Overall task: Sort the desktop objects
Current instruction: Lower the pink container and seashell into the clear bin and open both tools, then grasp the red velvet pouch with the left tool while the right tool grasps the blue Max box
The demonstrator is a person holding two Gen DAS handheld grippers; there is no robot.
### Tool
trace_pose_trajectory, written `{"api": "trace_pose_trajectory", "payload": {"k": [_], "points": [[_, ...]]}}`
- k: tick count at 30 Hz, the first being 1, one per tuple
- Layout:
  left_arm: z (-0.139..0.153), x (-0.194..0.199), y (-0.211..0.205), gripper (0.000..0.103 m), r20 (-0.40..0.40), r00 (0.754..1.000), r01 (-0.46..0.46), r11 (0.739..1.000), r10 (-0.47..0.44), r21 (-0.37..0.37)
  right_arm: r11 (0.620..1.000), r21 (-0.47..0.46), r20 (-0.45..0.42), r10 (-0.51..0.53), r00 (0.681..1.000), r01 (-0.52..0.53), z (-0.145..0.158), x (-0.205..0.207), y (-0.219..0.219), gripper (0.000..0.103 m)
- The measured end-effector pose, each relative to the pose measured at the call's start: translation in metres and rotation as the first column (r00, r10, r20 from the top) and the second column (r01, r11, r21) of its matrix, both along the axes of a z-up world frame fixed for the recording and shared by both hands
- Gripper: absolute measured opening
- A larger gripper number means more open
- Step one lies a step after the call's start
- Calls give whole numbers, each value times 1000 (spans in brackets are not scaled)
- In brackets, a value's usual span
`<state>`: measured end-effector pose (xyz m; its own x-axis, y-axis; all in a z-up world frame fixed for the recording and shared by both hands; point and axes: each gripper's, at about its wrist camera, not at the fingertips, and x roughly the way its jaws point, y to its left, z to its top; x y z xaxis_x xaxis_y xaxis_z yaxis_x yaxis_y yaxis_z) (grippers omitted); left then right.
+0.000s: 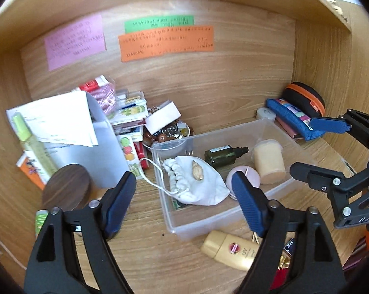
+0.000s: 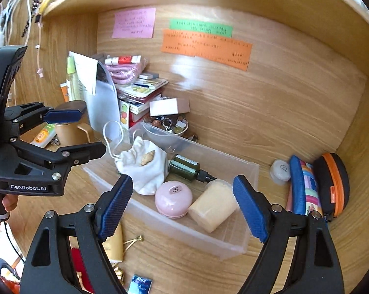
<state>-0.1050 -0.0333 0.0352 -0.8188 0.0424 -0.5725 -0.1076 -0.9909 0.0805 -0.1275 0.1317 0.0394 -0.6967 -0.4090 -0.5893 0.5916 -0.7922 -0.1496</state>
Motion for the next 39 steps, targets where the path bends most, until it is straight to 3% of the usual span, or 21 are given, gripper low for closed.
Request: {"api": "trace_pose_trajectory", "payload": {"k": [10, 20, 29, 39], "points": [[8, 45, 10, 90, -55, 998, -8, 1000, 8, -6, 1000, -25, -36, 3, 999, -4, 2, 40, 15, 82], [-6, 79, 28, 93, -73, 997, -22, 999, 19, -39, 998, -47, -21, -36, 999, 35, -18, 67, 38, 82], [-40, 93, 32, 93, 0, 1000, -4, 1000, 4, 14, 997, -43, 17, -61, 998, 62, -49, 81, 51, 82], [-84, 106, 53, 93, 123, 986, 102, 990, -114, 94, 997, -38, 115, -69, 991, 74, -90, 90, 64, 80]]}}
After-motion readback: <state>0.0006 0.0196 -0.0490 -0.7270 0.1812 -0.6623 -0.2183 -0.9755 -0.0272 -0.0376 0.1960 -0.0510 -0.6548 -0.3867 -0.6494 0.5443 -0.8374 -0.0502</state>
